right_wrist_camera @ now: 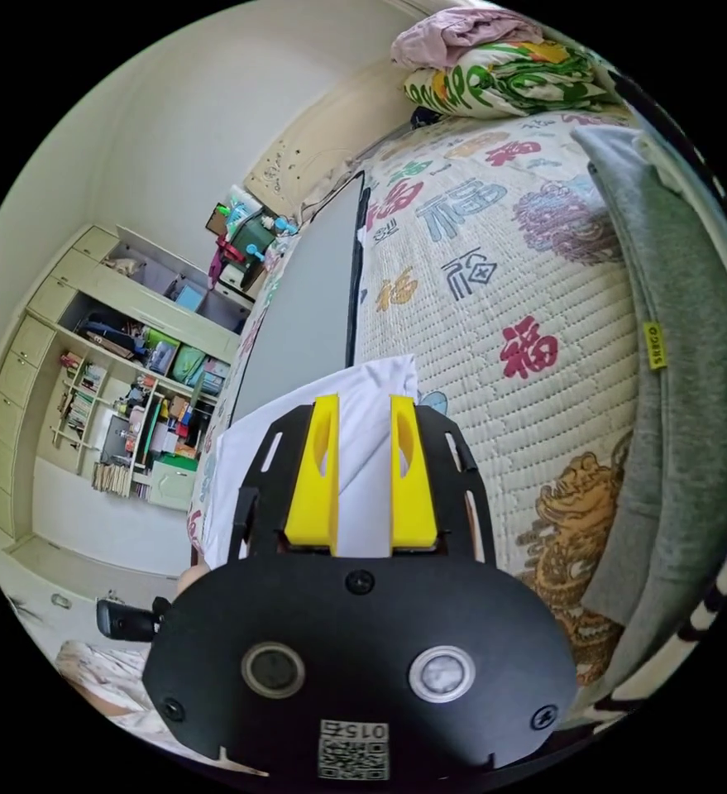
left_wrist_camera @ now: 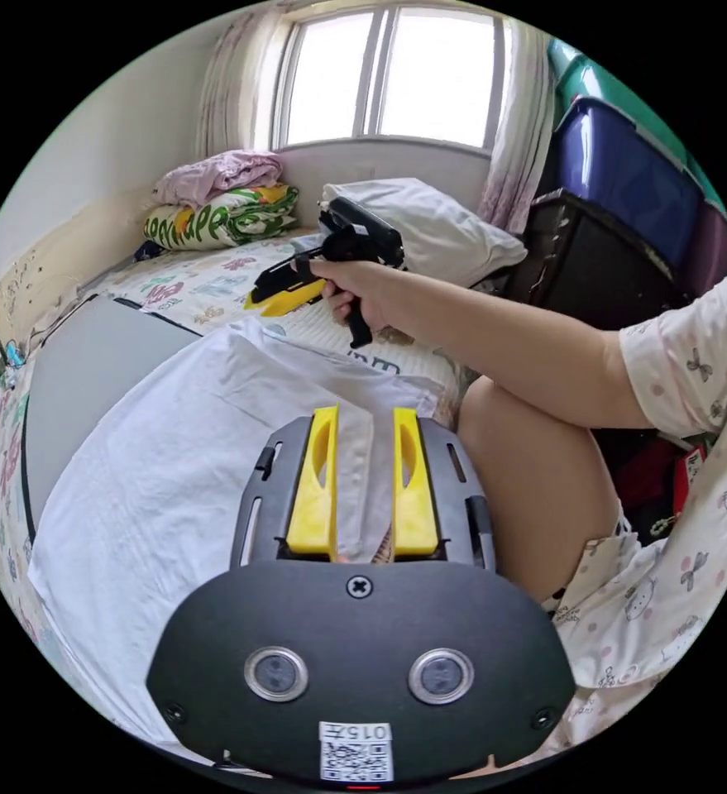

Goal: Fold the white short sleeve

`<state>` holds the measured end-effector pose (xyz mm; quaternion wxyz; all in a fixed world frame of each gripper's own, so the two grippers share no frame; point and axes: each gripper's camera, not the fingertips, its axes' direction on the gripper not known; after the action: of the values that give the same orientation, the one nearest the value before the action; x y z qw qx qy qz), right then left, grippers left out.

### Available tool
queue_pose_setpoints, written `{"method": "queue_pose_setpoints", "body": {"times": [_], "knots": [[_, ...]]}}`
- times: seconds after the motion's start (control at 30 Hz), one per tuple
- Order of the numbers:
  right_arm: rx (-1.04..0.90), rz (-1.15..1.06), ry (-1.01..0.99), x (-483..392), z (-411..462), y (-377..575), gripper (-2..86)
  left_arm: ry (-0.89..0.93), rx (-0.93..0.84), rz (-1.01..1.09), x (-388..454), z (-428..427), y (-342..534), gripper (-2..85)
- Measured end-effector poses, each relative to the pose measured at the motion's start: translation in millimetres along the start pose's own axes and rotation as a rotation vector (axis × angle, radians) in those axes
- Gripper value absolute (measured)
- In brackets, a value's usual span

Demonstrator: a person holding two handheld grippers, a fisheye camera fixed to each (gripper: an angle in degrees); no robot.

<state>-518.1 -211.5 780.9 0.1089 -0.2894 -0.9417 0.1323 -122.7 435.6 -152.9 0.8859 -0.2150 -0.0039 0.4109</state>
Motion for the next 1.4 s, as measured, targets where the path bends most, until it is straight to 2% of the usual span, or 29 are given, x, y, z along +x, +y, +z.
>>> {"method": "queue_pose_setpoints", "body": {"times": [0.07,0.2,0.27,0.43,0.6,0.73,0.77,0.9,1.1,1.4], "knots": [[-0.013,-0.004,-0.040,-46,34,-50,9.2,-0.063,-0.041,0.026,1,33,21,10.3],[-0.064,-0.020,0.007,-124,81,-121,7.7,-0.157,-0.134,0.036,-5,85,54,9.5],[-0.091,-0.023,-0.009,-164,109,-145,3.3,-0.171,-0.126,0.032,-11,101,76,7.8],[-0.098,-0.084,0.087,-255,142,-176,0.0,-0.206,-0.124,0.038,-25,123,114,1.7],[0.026,-0.071,0.147,-320,129,-186,-0.2,-0.189,-0.094,0.026,-42,133,146,0.5],[0.015,-0.079,0.134,-360,131,-190,2.1,-0.179,-0.073,-0.021,-60,141,165,0.3],[-0.019,-0.100,0.092,-373,140,-190,5.5,-0.177,-0.066,-0.025,-64,144,169,0.3],[-0.111,-0.121,0.020,-406,180,-182,8.2,-0.185,-0.067,-0.033,-72,155,180,0.3],[-0.129,-0.136,0.091,-432,227,-157,1.7,-0.183,-0.062,-0.036,-83,159,188,0.3],[-0.007,-0.113,0.164,-403,227,-95,-0.5,-0.193,-0.102,0.049,-74,164,173,0.2]]}}
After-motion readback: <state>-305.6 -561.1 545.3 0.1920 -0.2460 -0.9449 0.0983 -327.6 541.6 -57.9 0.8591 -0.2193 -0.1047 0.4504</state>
